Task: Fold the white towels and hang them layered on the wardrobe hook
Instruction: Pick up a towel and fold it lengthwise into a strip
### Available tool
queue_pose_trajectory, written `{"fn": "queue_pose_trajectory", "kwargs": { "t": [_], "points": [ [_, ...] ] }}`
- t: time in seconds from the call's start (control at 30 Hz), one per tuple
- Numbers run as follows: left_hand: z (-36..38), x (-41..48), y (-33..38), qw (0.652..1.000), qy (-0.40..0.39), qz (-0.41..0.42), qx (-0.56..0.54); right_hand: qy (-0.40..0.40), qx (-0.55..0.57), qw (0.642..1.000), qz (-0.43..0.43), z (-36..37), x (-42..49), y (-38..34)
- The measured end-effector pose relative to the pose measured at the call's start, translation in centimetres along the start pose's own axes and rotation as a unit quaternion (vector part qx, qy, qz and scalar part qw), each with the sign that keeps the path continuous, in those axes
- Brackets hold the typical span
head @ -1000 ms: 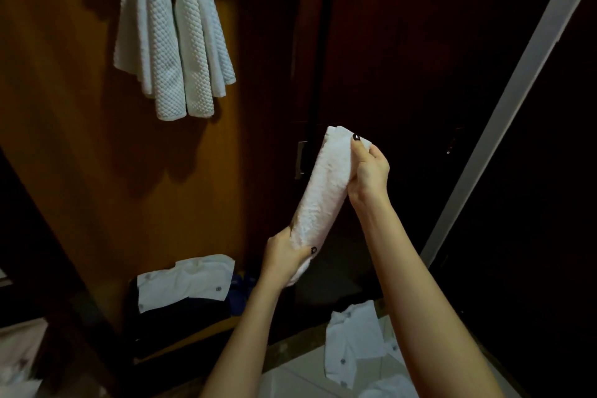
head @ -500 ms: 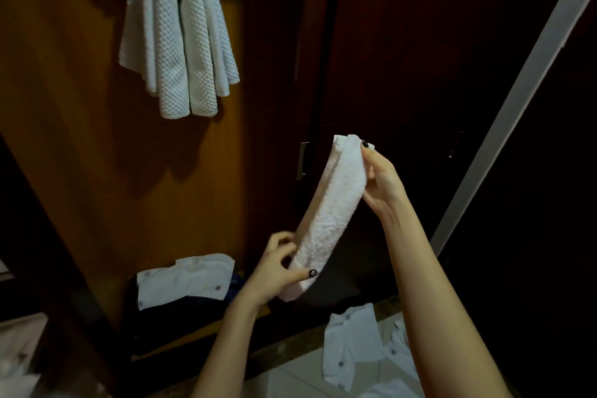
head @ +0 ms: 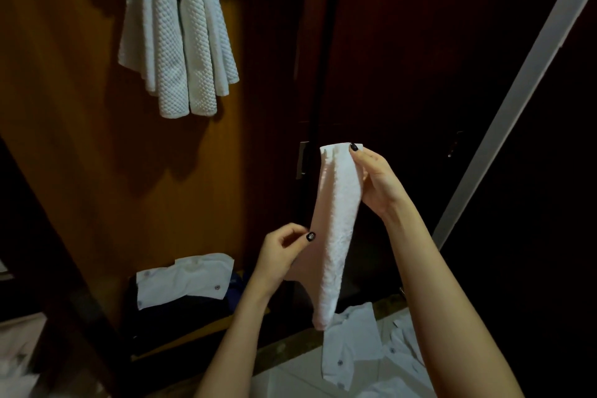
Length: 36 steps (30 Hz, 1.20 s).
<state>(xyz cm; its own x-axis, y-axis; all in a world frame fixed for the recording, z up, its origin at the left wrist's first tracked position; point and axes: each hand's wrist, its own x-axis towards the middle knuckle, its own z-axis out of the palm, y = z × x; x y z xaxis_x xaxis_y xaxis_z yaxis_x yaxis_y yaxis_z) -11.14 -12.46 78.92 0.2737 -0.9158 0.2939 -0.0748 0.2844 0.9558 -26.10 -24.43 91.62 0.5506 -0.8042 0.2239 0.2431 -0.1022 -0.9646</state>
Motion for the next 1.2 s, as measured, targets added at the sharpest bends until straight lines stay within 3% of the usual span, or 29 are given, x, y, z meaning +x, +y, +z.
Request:
{"fn": "queue_pose_trajectory", "kwargs": {
  "t": [0.27, 0.6, 0.77, 0.87, 1.2],
  "points": [
    [-0.5, -1.8, -1.7, 0.998, -0.027, -0.064, 0.007, -0.005, 0.008, 1.000, 0.006, -0.5, -0.2, 1.1],
    [-1.9, -1.4, -0.9, 0.983, -0.088, -0.004, 0.162, 0.010, 0.160, 0.987, 0.000, -1.7, 0.3, 1.9],
    [-2.5, -2.1, -1.5, 0.972, -0.017, 0.031, 0.232, 0.054, 0.191, 0.980, 0.014, -1.7, 0.9, 2.4],
    [-2.9, -2.3, -2.0, 0.954, -0.045, 0.092, 0.281, 0.095, 0.208, 0.973, 0.014, -1.6, 1.1, 2.6],
    [-1.3, -2.2, -3.0, 0.948, -0.039, -0.144, 0.282, 0.191, 0.132, 0.972, -0.024, 1.2, 1.7, 2.7]
  ]
}}
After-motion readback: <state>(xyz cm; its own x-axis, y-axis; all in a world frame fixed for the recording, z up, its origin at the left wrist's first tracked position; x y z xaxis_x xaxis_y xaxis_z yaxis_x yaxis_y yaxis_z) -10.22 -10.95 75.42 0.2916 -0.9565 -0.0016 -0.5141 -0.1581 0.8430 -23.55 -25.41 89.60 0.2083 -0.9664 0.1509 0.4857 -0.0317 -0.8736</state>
